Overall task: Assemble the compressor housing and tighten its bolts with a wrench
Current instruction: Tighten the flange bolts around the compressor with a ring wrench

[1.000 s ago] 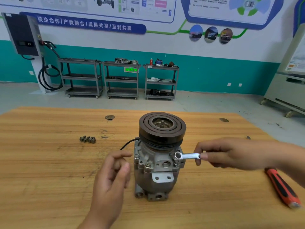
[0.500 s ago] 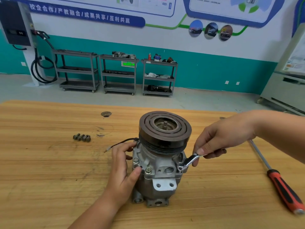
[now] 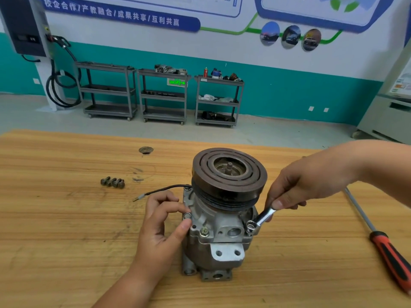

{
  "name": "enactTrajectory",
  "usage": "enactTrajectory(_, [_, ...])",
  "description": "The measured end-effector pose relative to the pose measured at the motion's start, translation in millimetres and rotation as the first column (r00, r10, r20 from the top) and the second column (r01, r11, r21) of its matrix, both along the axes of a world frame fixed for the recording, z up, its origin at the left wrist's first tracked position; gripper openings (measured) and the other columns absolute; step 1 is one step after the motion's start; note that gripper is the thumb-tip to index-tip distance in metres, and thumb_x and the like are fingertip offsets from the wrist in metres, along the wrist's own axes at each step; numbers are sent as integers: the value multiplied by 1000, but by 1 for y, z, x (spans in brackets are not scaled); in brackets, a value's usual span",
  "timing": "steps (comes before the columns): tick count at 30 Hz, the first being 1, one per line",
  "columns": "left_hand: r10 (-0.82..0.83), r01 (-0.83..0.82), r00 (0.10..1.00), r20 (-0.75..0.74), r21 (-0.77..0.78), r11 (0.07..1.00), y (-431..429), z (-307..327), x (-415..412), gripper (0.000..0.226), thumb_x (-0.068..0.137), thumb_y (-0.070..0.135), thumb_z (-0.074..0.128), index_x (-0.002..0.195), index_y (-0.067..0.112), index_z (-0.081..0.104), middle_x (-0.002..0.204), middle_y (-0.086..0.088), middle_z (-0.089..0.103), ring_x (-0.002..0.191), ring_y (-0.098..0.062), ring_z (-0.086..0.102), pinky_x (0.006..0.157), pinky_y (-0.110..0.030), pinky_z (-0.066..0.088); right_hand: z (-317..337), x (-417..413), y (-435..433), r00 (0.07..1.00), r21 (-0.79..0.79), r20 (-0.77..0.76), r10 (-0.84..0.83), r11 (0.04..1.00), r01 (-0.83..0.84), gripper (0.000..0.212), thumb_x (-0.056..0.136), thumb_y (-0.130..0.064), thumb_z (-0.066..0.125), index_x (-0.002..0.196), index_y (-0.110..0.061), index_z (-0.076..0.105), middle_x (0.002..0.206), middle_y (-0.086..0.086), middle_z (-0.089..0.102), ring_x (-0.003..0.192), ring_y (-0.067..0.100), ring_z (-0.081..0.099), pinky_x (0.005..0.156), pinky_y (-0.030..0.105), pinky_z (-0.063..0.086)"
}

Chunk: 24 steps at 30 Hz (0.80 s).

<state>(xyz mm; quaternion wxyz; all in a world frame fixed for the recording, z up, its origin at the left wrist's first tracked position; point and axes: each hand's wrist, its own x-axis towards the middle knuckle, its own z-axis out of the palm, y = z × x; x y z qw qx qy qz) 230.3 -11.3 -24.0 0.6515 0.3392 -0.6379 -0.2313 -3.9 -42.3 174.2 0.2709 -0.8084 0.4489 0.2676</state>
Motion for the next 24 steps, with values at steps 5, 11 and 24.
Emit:
enactTrajectory(5, [-96, 102, 992, -83, 77, 992, 2, 3, 1, 16, 74, 35, 60, 84, 45, 67, 107, 0, 48, 109, -2, 49, 98, -21, 38, 0, 4, 4, 995, -46, -96, 15, 999, -19, 22, 95, -44, 43, 101, -53, 61, 72, -19, 50, 70, -5, 49, 69, 11, 41])
enactTrajectory(11, [-123, 136, 986, -117, 114, 984, 4, 6, 1, 11, 74, 37, 60, 82, 41, 67, 104, 22, 52, 110, -6, 50, 97, -49, 39, -2, -2, 11, 996, 0, -62, -63, 998, 63, 23, 96, -41, 41, 102, -51, 61, 68, -17, 47, 66, -5, 47, 70, 13, 40])
enactTrajectory(24, [-174, 187, 978, -117, 115, 976, 4, 7, 1, 14, 80, 34, 56, 85, 39, 68, 114, 20, 62, 118, -11, 55, 99, -36, 46, -6, 0, 17, 942, 322, 26, -336, 895, 310, 24, 98, -30, 43, 92, -19, 63, 62, -10, 55, 56, 6, 58, 63, 24, 54])
